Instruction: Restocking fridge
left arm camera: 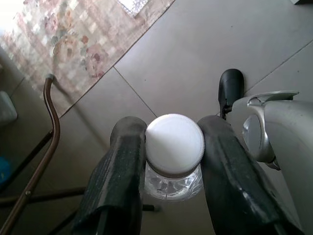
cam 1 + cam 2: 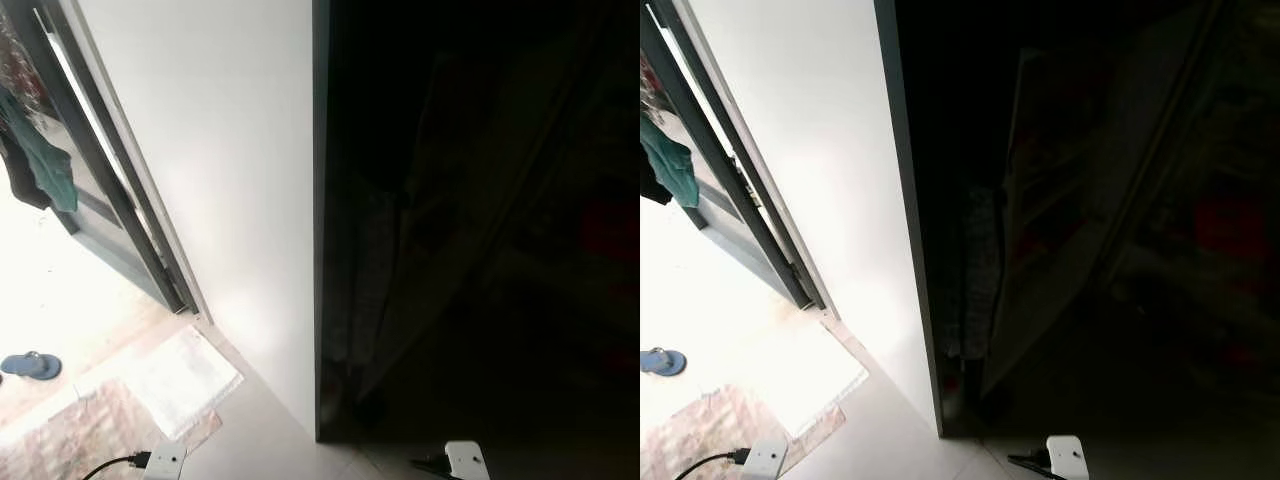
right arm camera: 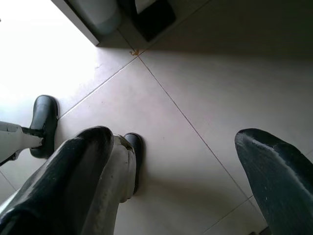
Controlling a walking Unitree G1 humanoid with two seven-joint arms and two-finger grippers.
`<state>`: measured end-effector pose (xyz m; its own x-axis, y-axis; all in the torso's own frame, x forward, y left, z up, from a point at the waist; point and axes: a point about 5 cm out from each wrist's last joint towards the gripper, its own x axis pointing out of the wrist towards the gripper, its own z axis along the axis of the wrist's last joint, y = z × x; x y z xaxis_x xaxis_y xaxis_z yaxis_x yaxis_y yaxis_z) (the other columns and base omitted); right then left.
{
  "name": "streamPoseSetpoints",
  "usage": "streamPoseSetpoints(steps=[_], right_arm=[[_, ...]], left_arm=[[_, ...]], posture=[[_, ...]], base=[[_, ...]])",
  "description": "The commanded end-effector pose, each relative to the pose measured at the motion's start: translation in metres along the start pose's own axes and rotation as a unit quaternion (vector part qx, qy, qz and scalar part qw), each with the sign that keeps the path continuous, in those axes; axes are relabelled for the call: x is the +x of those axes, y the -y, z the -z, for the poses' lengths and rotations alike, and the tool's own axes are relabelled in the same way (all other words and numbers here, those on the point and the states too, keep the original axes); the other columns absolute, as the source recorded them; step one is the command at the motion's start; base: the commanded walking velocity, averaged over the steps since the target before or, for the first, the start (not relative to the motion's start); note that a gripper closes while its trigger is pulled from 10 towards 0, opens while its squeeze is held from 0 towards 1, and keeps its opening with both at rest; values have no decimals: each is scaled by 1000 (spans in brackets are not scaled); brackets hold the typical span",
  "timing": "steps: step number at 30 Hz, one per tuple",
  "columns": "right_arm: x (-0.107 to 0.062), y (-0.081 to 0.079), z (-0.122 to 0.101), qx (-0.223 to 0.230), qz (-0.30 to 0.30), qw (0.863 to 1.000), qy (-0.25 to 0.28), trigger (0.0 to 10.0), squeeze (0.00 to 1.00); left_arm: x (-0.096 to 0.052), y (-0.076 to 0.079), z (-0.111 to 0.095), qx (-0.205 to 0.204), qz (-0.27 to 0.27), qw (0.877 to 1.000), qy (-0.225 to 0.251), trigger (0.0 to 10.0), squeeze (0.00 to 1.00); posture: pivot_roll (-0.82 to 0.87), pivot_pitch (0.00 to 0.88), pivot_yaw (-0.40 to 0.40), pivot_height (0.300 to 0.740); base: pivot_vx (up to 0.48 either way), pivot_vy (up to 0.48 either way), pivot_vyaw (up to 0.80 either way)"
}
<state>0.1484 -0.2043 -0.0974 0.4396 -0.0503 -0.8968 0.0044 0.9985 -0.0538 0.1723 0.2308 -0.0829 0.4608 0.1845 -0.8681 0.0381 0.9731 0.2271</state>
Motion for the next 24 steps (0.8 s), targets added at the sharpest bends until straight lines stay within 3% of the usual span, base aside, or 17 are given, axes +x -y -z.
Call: streamPoseSetpoints(steps=[1,15,21,24], right_arm=[[0,0,4,7,-6,1000,-9,10000,0],[0,0,3,-2,-11,1000,-8,10000,0],[0,1,3,-3,-11,1000,-9,10000,0],[0,1,3,-6,-12,1000,-9,10000,0]], left_arm=[[0,2,6,9,3,1000,-11,10000,0],[0,2,6,10,4,1000,-11,10000,0],[0,3,6,8,4,1000,-12,10000,0],[0,3,6,7,4,1000,-12,10000,0]], posture=[[-102,21,1,740],[-104,21,0,740],[-105,21,-2,740],[-109,19,-2,740]], base=[[0,-341,0],[0,-340,0],[0,-339,742],[0,-341,163]])
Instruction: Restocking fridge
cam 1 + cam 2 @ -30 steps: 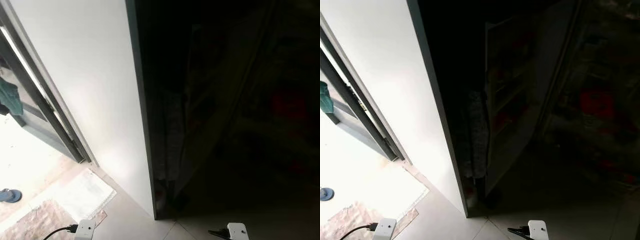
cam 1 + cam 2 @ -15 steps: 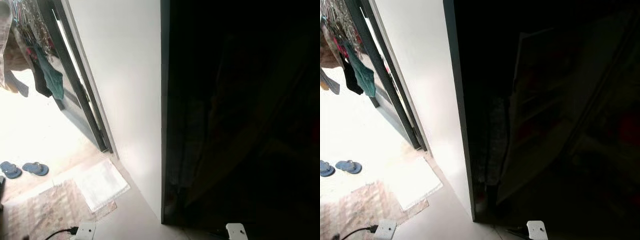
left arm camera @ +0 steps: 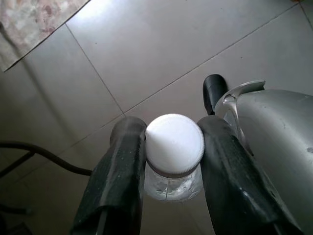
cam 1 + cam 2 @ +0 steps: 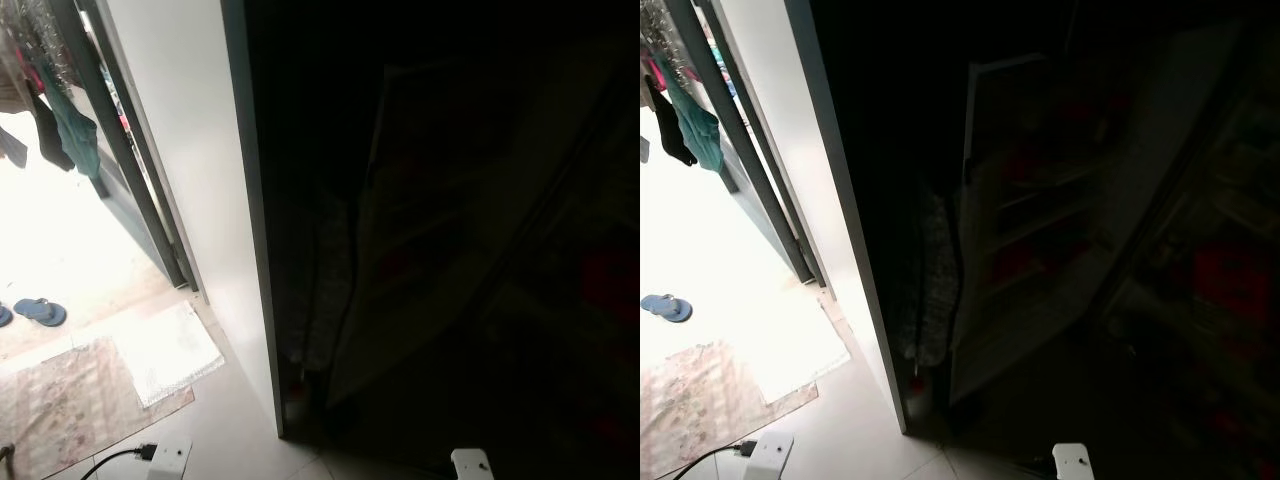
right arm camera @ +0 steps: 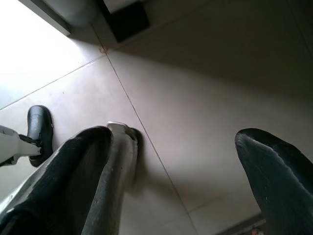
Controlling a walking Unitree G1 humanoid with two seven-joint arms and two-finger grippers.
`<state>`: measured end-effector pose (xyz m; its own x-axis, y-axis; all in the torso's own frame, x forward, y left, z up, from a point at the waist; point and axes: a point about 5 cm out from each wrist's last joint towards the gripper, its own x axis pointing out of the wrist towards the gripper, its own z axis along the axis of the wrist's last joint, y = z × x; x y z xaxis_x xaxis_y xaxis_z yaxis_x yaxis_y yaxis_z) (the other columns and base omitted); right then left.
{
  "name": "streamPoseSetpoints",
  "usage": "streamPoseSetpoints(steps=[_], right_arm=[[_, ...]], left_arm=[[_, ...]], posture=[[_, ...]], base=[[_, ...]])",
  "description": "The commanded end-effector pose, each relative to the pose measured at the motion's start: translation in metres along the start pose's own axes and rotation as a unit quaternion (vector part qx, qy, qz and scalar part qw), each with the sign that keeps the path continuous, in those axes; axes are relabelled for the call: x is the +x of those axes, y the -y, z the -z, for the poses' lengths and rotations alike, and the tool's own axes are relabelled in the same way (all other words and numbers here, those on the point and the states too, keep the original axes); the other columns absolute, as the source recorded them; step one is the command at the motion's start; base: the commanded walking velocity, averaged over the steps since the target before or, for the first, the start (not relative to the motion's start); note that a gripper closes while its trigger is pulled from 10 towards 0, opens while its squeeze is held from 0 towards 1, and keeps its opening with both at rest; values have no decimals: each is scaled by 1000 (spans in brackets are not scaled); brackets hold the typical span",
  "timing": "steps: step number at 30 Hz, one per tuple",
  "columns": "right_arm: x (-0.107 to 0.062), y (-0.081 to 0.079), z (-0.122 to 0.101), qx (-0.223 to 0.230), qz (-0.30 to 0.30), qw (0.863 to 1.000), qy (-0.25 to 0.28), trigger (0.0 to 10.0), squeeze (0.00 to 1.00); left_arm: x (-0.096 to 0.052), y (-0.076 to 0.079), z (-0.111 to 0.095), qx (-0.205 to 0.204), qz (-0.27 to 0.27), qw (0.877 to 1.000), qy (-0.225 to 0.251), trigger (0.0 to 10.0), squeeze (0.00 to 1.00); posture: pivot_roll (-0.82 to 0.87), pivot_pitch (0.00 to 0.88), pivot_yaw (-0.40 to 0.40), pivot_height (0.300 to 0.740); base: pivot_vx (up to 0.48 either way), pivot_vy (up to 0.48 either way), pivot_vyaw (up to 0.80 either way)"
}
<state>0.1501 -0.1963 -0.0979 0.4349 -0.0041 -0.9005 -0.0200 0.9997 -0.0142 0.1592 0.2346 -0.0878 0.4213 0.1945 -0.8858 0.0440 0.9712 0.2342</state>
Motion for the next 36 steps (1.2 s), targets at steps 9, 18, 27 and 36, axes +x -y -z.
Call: streamPoseSetpoints(steps=[9,18,27,36], right_arm=[[-2,9,4,-8,10,1000,-5,10000,0],[-2,8,4,-21,10,1000,-5,10000,0],[-2,8,3,-27,12,1000,-4,10000,0],[-1,9,2,-27,15,1000,-4,10000,0]], left_arm=[[0,5,-8,5,6,1000,10,10000,0],[0,5,-8,7,6,1000,10,10000,0],[0,4,-8,7,5,1000,11,10000,0],[0,4,-9,4,4,1000,11,10000,0]], posture=[[-113,8,0,740],[-112,2,2,740],[-116,12,3,740],[-112,21,1,740]], base=[[0,-339,0],[0,-341,0],[0,-340,0],[0,-340,0]])
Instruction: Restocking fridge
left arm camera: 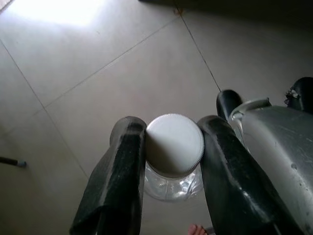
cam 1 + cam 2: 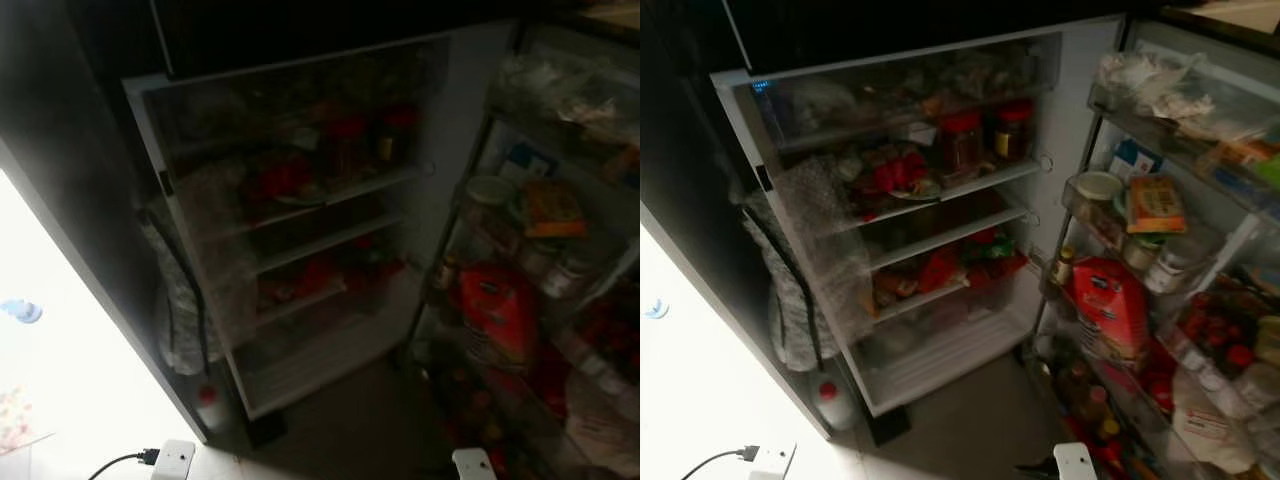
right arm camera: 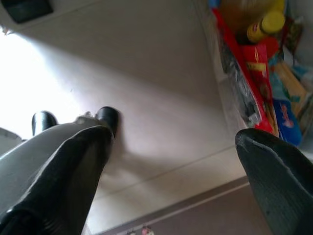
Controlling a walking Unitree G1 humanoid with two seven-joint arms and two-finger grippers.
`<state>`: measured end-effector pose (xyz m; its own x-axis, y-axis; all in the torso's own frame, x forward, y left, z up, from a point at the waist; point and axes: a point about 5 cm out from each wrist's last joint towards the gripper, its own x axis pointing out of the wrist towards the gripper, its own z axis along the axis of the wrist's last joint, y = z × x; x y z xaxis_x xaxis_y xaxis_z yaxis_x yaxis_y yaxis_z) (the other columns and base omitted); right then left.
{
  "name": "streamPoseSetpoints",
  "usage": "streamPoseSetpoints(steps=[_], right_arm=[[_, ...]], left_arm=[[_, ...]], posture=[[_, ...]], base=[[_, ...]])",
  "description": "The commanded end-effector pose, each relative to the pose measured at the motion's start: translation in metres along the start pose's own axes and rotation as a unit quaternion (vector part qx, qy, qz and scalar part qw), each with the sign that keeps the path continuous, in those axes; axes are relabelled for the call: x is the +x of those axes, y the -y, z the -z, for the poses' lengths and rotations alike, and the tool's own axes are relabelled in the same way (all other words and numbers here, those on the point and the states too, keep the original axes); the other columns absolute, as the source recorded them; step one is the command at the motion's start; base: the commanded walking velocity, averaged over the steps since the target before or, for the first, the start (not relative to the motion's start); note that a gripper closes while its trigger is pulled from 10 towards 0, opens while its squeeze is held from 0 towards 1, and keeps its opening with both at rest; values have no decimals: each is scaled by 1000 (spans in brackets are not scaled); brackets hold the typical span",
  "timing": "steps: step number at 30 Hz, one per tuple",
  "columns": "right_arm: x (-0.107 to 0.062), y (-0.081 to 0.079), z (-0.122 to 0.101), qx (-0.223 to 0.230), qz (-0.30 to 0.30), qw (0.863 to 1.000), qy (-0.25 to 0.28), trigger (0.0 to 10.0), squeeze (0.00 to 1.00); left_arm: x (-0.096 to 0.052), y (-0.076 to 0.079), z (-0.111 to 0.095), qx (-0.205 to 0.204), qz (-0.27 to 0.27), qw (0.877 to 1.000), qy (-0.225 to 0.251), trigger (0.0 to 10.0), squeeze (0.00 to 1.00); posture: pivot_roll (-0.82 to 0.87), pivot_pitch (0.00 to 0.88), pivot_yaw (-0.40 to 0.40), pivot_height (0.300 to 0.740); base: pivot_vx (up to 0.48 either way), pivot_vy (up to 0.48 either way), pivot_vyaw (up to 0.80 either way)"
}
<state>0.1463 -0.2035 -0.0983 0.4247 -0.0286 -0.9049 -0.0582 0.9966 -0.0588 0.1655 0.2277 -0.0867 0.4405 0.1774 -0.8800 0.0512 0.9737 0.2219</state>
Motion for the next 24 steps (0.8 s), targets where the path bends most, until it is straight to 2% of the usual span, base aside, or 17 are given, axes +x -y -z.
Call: streamPoseSetpoints(steps=[1,24], right_arm=[[0,2,-1,0,3,1000,2,10000,0],[0,2,-3,4,10,1000,7,10000,0]], left_arm=[[0,-2,-2,4,-3,1000,0,10000,0],[0,-3,-4,-8,-4,1000,5,10000,0]], posture=[[-112,21,1,740],[-111,18,5,740]], base=[[0,-337,0],[0,-14,0]])
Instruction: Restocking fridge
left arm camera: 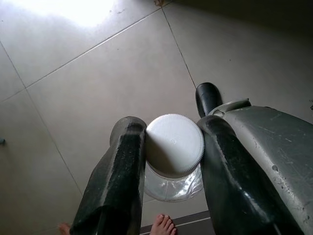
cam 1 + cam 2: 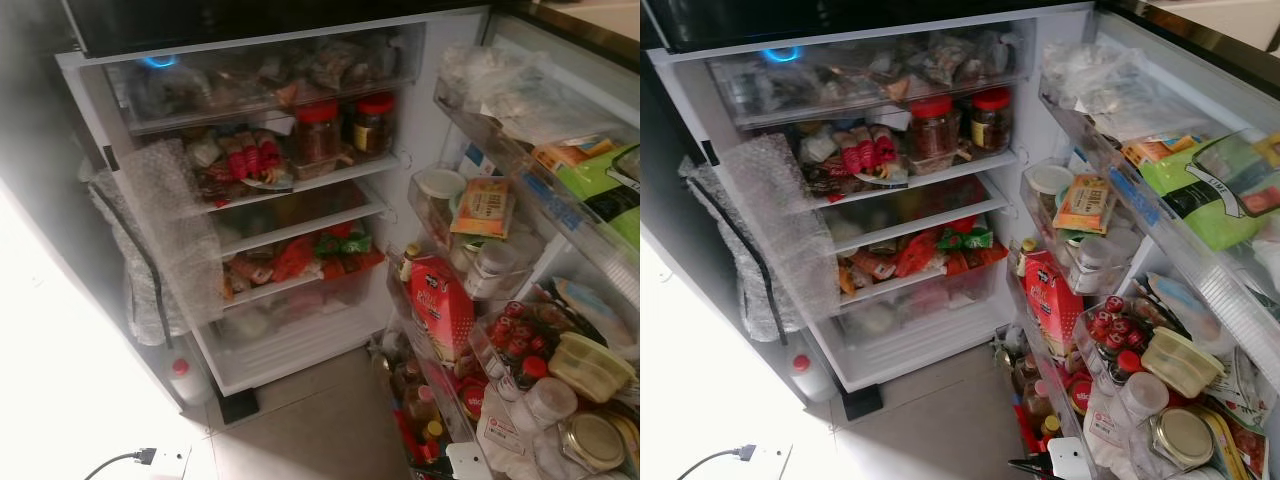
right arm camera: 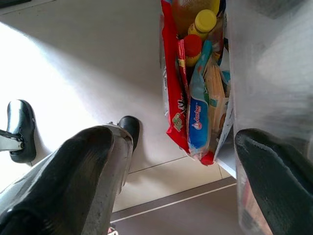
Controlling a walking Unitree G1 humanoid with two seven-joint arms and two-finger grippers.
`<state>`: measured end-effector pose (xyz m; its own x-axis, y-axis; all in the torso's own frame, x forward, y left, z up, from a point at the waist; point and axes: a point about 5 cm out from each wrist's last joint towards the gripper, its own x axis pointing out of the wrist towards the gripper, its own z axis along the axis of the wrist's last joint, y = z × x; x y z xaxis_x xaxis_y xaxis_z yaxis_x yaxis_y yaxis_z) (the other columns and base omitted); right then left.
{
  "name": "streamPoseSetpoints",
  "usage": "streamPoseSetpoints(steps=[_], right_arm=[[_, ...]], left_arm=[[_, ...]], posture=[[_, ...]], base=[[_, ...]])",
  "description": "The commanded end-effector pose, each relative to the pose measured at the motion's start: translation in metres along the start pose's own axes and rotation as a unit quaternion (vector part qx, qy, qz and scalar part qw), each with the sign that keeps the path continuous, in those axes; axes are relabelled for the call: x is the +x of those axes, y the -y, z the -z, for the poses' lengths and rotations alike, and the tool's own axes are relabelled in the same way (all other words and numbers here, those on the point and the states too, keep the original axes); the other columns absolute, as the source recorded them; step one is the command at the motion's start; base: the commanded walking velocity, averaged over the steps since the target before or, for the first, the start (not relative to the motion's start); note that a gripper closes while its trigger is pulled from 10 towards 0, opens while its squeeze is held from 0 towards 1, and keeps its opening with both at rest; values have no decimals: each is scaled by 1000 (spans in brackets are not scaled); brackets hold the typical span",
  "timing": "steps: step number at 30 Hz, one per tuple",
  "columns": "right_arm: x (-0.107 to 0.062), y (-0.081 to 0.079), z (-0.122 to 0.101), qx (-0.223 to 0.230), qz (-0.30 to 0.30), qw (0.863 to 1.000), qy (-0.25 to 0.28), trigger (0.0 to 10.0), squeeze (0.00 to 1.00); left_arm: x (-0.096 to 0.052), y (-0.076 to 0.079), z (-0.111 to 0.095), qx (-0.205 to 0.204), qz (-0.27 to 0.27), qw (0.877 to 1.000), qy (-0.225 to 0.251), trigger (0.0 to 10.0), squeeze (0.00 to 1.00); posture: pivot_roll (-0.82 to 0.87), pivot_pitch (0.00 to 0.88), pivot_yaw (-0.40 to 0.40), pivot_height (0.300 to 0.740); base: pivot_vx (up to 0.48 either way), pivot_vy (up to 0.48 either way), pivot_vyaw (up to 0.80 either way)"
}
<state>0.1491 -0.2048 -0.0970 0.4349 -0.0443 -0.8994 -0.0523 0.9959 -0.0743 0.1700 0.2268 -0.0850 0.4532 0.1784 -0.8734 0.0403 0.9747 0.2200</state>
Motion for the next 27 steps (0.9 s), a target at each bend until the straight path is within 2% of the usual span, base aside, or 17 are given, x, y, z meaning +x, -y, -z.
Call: streamPoseSetpoints(steps=[1,11,27], right_arm=[[0,0,0,4,2,1000,2,10000,0],[0,1,0,2,2,1000,3,10000,0],[0,1,0,-2,-1,1000,1,10000,0]], left_arm=[[0,-3,1,-3,-1,1000,-1,10000,0],[0,-2,0,3,6,1000,5,10000,0],[0,-1,-1,1,6,1000,7,10000,0]], posture=[[-111,18,5,740],[-109,21,2,740],[-107,22,-2,740]], base=[[0,0,0],[0,0,0],[0,-280,0]])
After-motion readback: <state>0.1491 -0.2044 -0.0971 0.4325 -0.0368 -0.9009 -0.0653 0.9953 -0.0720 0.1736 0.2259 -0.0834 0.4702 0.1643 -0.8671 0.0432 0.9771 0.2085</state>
